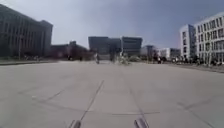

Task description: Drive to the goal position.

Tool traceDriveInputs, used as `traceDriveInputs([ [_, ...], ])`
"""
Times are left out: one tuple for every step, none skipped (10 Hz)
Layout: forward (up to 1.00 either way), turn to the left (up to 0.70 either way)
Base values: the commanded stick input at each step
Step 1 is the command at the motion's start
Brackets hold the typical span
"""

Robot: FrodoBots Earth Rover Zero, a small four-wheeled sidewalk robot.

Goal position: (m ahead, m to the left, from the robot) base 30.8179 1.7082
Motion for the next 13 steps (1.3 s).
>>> traceDriveInputs([
  [0.70,-0.07],
  [0.70,-0.12],
  [0.70,-0.17],
  [0.70,-0.22],
  [0.70,-0.27],
  [0.70,-0.28],
  [0.70,-0.18],
  [0.70,-0.01],
  [0.70,0.00],
  [0.70,0.01],
  [0.70,0.00],
  [0.70,-0.01],
  [0.70,-0.02],
])
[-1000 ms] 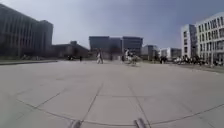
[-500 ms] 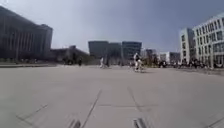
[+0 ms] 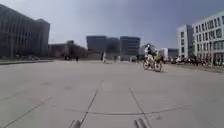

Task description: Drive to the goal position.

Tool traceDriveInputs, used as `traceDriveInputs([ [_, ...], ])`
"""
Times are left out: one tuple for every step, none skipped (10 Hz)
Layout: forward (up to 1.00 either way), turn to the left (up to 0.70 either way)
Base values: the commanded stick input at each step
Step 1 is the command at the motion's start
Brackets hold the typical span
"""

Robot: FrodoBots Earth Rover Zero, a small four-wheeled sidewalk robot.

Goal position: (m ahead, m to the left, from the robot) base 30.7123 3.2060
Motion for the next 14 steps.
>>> traceDriveInputs([
  [0.70,-0.03],
  [0.70,-0.15],
  [0.70,-0.28],
  [0.70,-0.14],
  [0.70,0.01],
  [0.70,0.01],
  [0.70,0.01],
  [0.70,0.01],
  [0.70,0.01],
  [0.70,0.01],
  [0.70,0.01],
  [0.70,0.01],
  [0.70,0.01],
  [0.70,0.00],
])
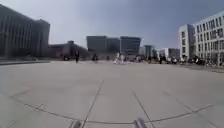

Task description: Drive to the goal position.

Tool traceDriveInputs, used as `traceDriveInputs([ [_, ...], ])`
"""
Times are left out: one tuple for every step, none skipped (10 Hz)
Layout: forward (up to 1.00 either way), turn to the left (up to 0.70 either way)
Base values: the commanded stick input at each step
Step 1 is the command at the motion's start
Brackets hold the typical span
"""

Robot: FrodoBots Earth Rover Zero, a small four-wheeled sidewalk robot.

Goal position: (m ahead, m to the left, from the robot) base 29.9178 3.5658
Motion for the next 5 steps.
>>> traceDriveInputs([
  [0.70,-0.12],
  [0.70,-0.26],
  [0.70,-0.31],
  [0.70,-0.28],
  [0.70,-0.17],
])
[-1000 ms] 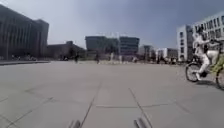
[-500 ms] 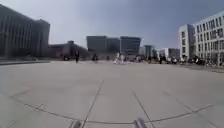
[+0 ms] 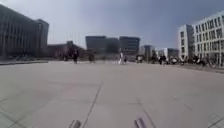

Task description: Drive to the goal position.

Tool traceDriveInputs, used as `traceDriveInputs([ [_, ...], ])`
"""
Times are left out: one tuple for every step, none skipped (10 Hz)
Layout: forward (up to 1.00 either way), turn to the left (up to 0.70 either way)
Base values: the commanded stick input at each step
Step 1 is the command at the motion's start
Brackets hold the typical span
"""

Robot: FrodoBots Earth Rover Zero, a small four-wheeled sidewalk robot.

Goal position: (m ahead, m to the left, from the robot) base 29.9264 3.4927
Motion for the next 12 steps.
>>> traceDriveInputs([
  [0.70,-0.06],
  [0.70,0.01],
  [0.70,0.01],
  [0.70,0.01],
  [0.70,0.01],
  [0.70,0.01],
  [0.70,0.01],
  [0.70,0.01],
  [0.70,0.01],
  [0.70,0.01],
  [0.70,0.01],
  [0.70,0.01],
])
